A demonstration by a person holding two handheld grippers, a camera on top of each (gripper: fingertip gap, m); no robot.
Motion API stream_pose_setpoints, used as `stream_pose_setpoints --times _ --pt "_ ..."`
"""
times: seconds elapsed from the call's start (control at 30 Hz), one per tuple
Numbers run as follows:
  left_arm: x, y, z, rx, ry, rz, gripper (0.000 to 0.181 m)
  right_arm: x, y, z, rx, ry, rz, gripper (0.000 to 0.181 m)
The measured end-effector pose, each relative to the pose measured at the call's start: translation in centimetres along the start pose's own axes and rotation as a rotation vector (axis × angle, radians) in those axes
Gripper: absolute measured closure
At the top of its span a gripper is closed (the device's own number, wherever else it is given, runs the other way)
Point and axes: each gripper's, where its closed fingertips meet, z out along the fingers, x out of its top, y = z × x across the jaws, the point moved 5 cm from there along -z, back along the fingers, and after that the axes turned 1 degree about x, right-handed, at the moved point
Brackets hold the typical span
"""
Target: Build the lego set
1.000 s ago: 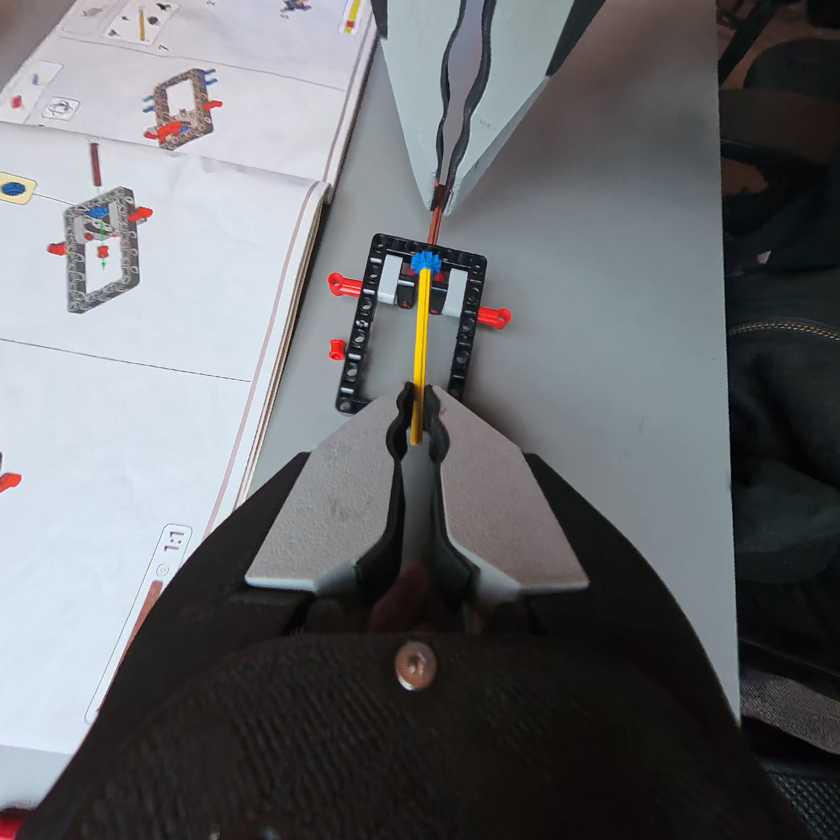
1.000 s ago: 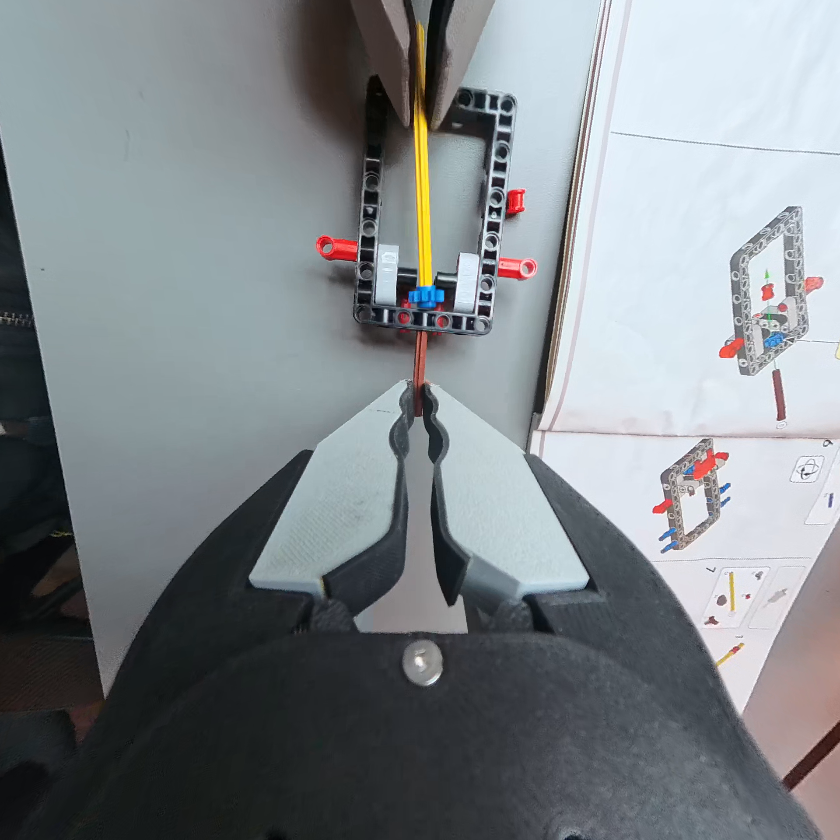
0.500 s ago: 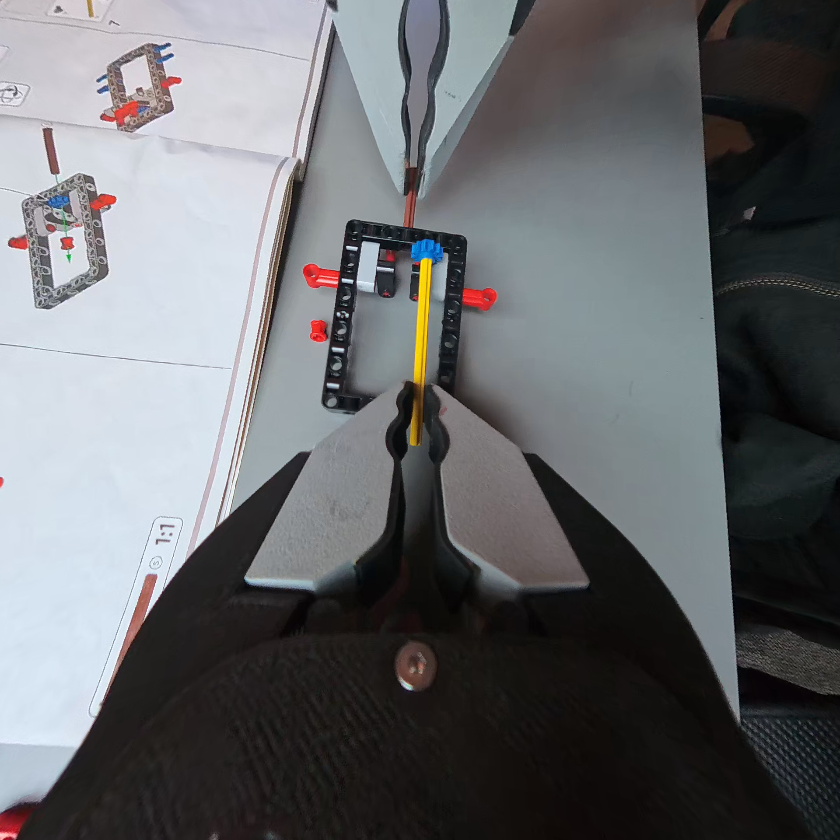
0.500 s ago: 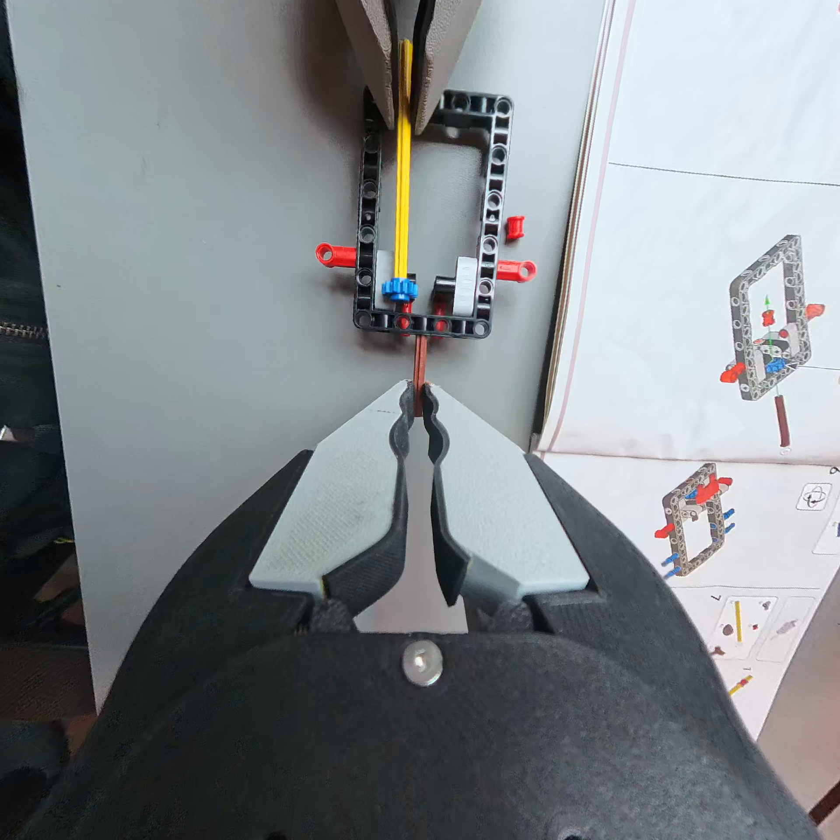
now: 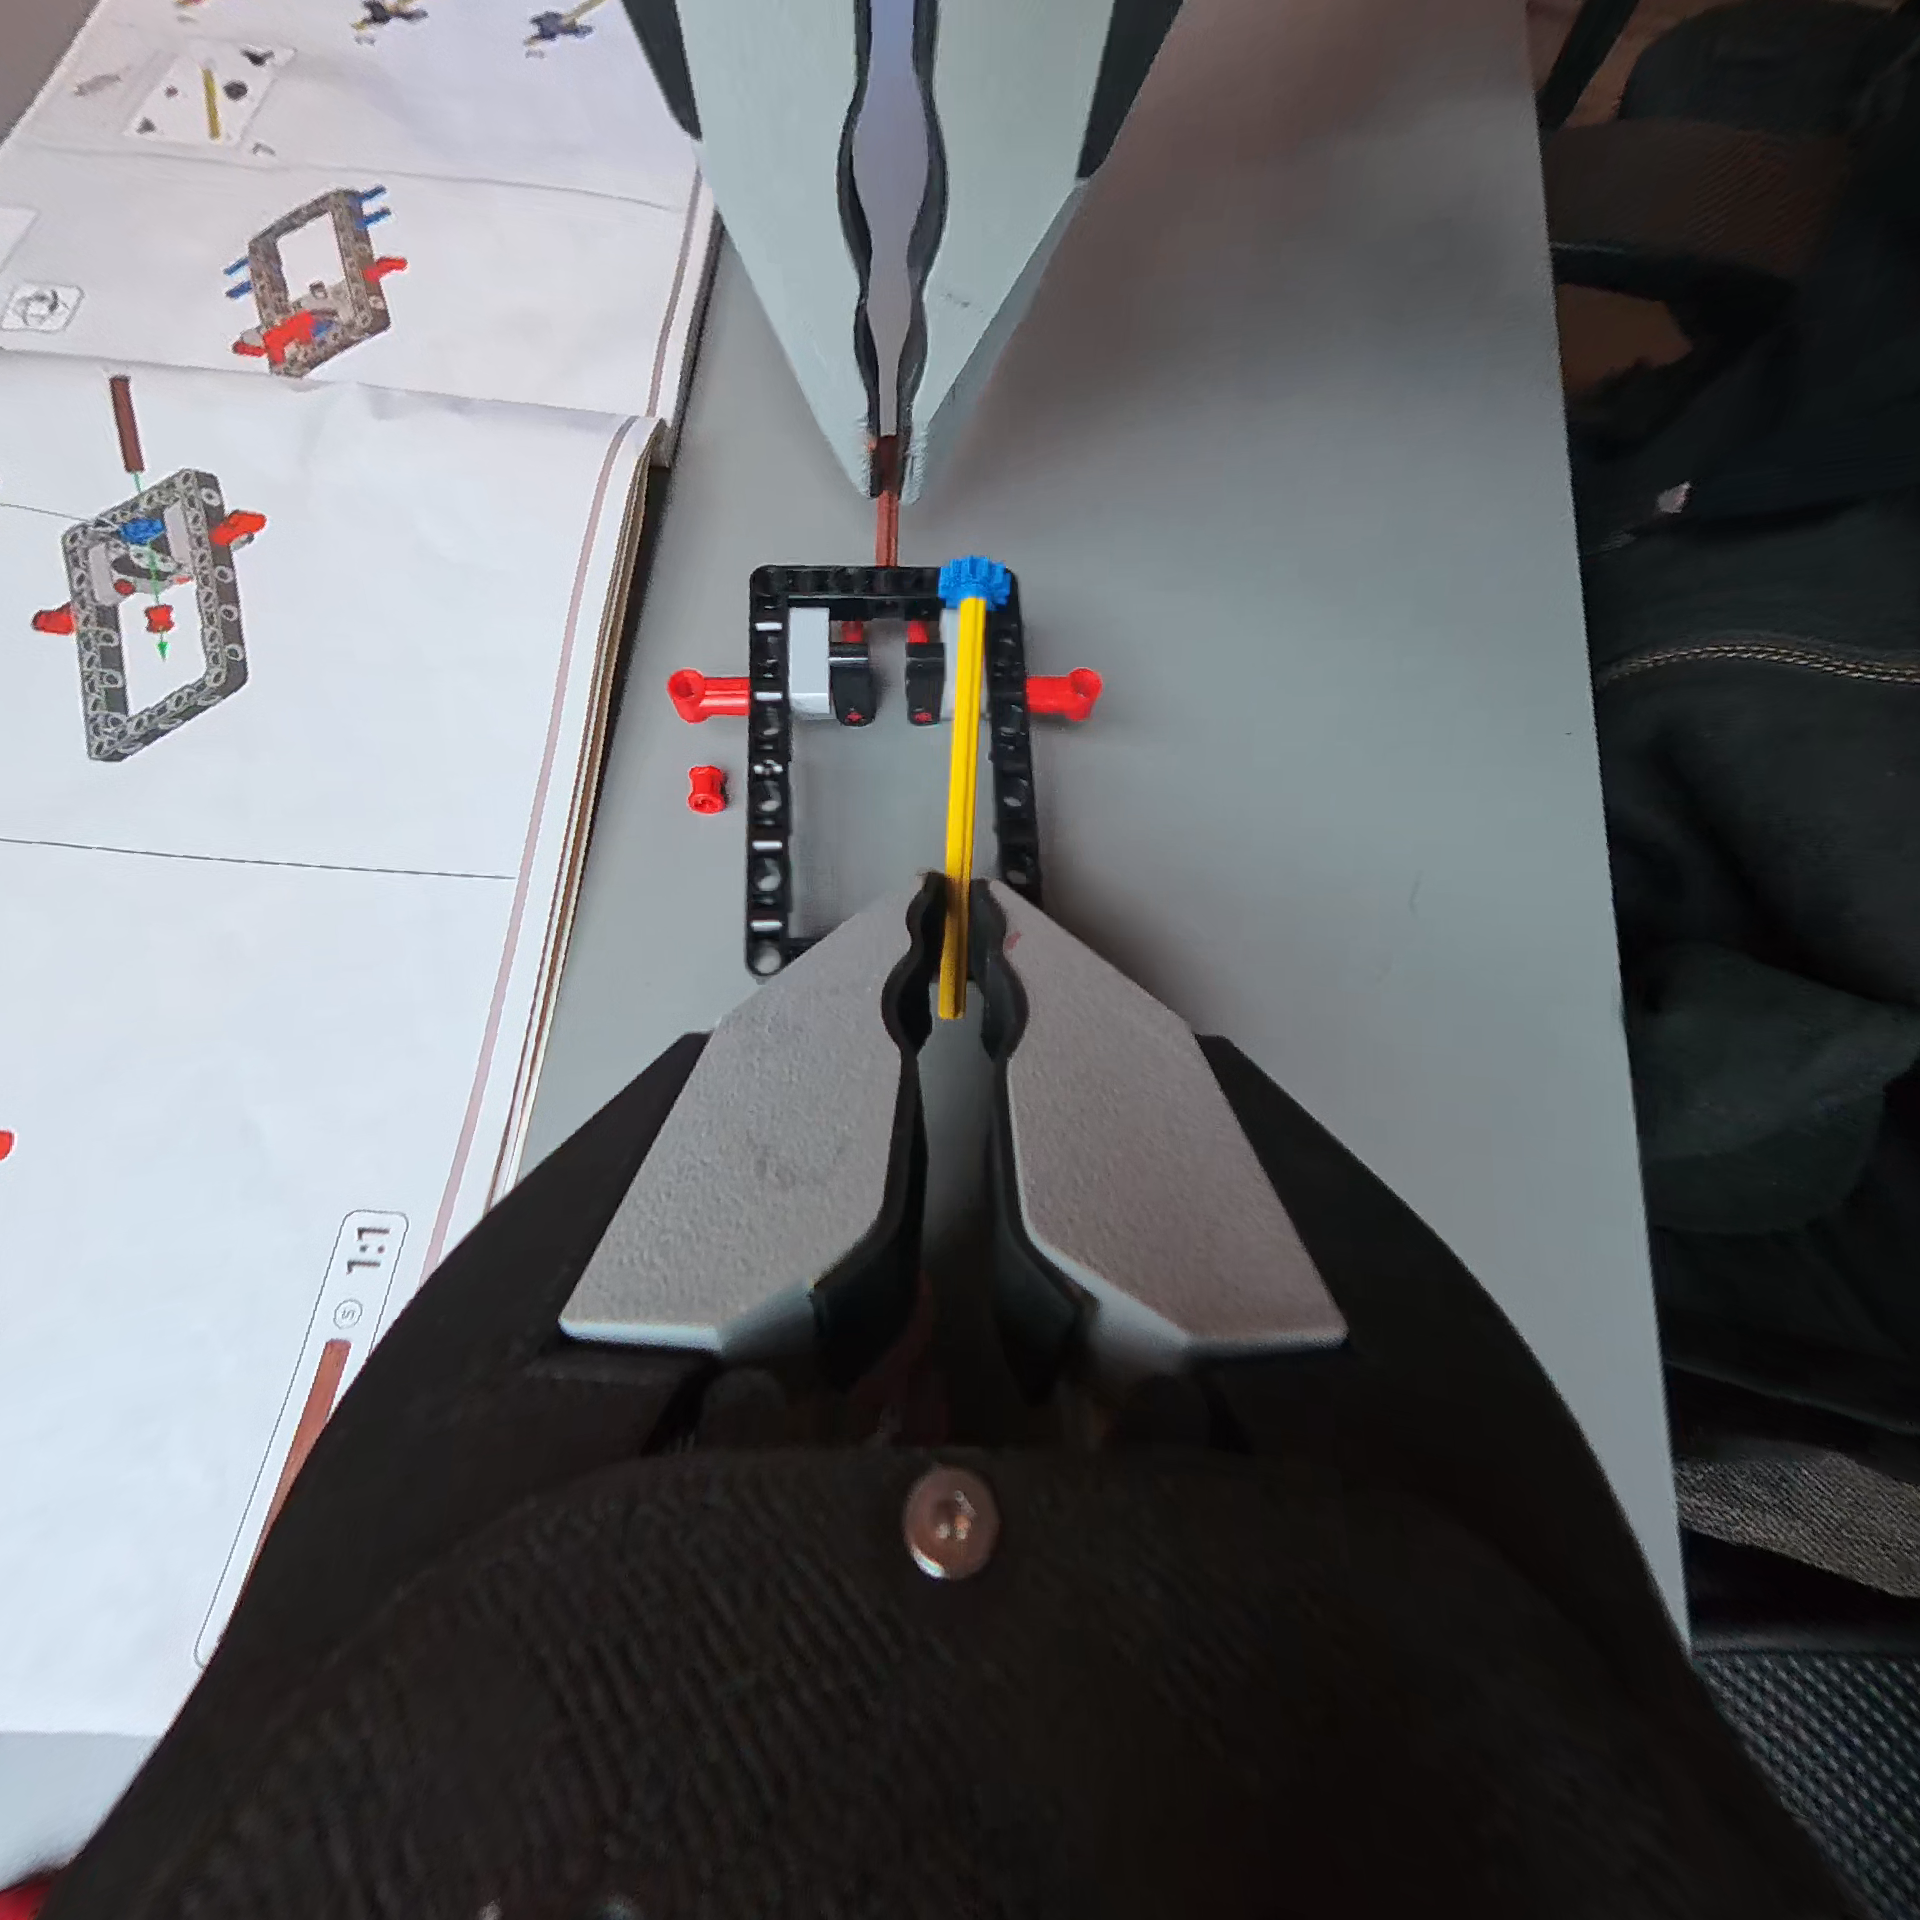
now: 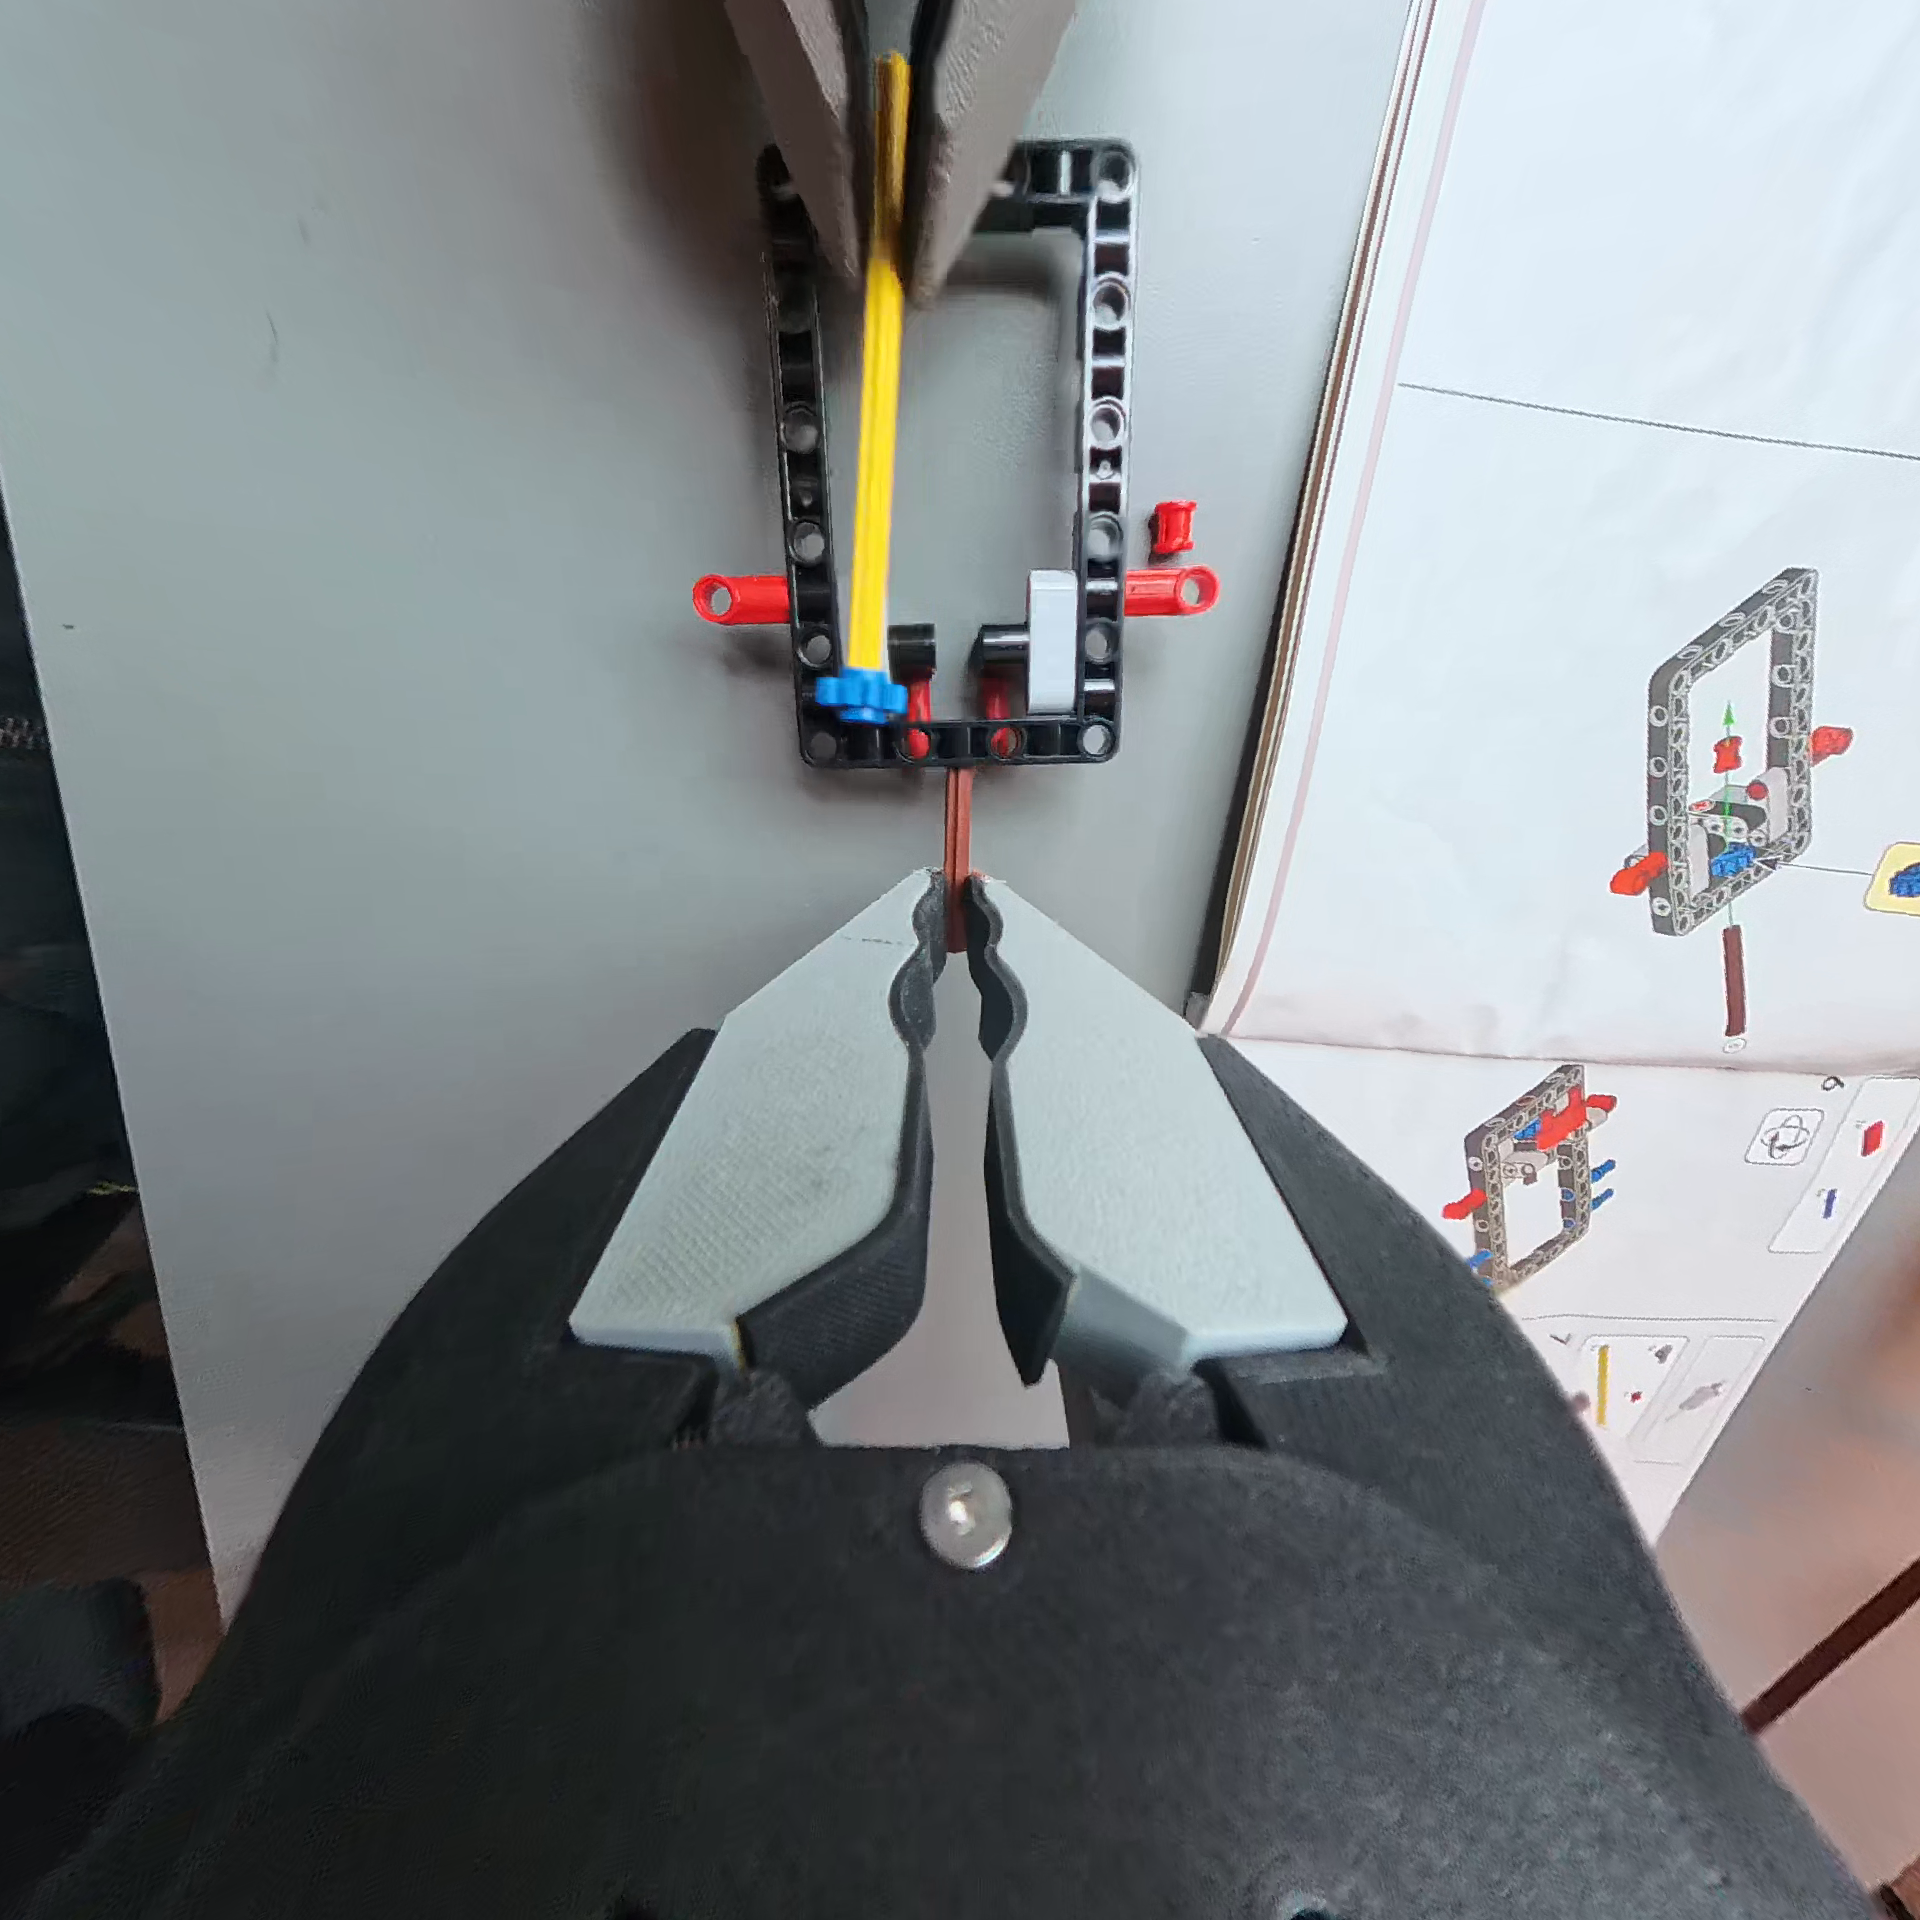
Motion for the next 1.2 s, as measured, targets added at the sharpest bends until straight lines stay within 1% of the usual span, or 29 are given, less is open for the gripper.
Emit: stream_pose_setpoints --times 0.07,0.17,0.27,0.37,0.43,0.53,0.6,0.67,0.73,0.93,1.03,1.1,1.13,1.2 --pt "-0.1 0.0 -0.3 0.014 0.007 -0.007 0.178 -0.3 0.0 0.1 -0.004 -0.009 0.002 0.181" --pt "-0.7 -0.4 -0.7 0.07 -0.021 -0.025 0.179 -0.5 -0.1 -0.1 0.004 0.018 0.011 0.181" --pt "-0.5 -0.5 -1.6 0.069 0.016 -0.033 0.179 -0.7 -0.1 0.0 0.001 0.019 0.008 0.181" --pt "-0.6 -1.3 -2.2 0.079 0.06 -0.034 0.179 -0.9 0.0 0.3 0.009 0.031 0.005 0.181" --pt "-0.9 -1.7 -1.7 0.064 0.03 -0.067 0.179 -1.1 0.0 0.3 0.011 0.04 0.006 0.181" --pt "-0.7 -1.5 -0.8 0.047 -0.007 -0.036 0.178 -1.2 0.0 0.2 0.011 0.053 0.007 0.181" --pt "-1.1 -1.6 -0.2 0.064 -0.074 -0.033 0.179 -1.2 0.1 -0.1 0.01 0.055 0.011 0.181" --pt "-1.1 -1.7 0.1 0.074 -0.094 -0.047 0.179 -1.3 0.3 -0.3 -0.006 0.029 0.016 0.181" --pt "-1.0 -1.8 0.4 0.067 -0.089 -0.088 0.179 -1.5 0.3 -0.2 -0.003 0.002 0.009 0.181" --pt "-0.8 -1.4 0.7 0.054 -0.096 -0.05 0.179 -1.9 0.4 0.1 -0.008 -0.008 -0.003 0.181" --pt "-0.7 -1.3 0.8 0.058 -0.098 -0.041 0.179 -2.0 -0.1 0.2 0.011 -0.051 -0.082 0.181" --pt "-0.6 -1.3 1.0 0.057 -0.097 -0.039 0.179 -2.0 0.5 -0.2 -0.013 -0.083 -0.128 0.181" --pt "-0.6 -1.3 1.0 0.056 -0.097 -0.04 0.178 -1.9 0.9 -0.3 -0.009 -0.086 -0.134 0.181" --pt "-0.6 -1.3 1.0 0.06 -0.097 -0.037 0.179 -2.0 0.8 -0.3 0.057 -0.102 -0.144 0.181"
